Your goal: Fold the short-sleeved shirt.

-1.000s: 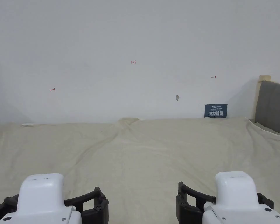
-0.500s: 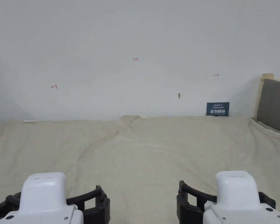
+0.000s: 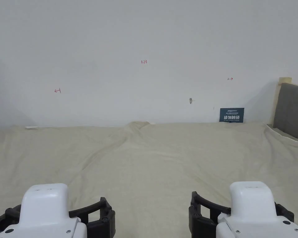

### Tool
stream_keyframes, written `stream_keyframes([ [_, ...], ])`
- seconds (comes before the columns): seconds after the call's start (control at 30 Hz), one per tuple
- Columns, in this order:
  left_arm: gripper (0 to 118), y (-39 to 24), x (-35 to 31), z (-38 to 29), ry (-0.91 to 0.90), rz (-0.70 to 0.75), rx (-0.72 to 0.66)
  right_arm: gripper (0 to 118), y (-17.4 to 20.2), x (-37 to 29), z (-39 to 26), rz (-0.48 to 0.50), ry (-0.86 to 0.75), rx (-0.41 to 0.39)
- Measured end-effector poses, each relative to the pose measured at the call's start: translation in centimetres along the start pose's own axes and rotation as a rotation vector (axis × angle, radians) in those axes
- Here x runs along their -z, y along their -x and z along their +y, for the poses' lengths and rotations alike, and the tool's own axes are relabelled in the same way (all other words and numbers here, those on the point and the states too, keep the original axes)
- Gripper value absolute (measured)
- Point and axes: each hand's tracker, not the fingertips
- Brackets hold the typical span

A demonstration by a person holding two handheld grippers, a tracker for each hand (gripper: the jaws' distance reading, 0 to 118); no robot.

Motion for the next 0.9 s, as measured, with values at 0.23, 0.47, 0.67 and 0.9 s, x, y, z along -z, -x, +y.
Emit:
stream_keyframes([
  [0.23, 118, -0.24, 0.08, -0.24, 0.006, -0.002, 0.015, 96, 0.21, -0.12, -0.05, 0.007, 0.001, -0.002],
  [0.47, 118, -0.15, -0.18, -0.20, -0.001, 0.002, 0.010, 96, 0.45, -0.64, -0.03, 0.011, -0.023, -0.015],
  [0.67, 118, -0.02, -0.23, -0.31, 0.004, 0.003, 0.011, 96, 0.36, -0.71, -0.02, 0.021, -0.016, 0.002],
  [0.9, 118, 0.11, -0.39, -0.31, 0.000, 0.006, 0.005, 96, 0.18, -0.97, 0.12, 0.040, -0.012, 0.018],
])
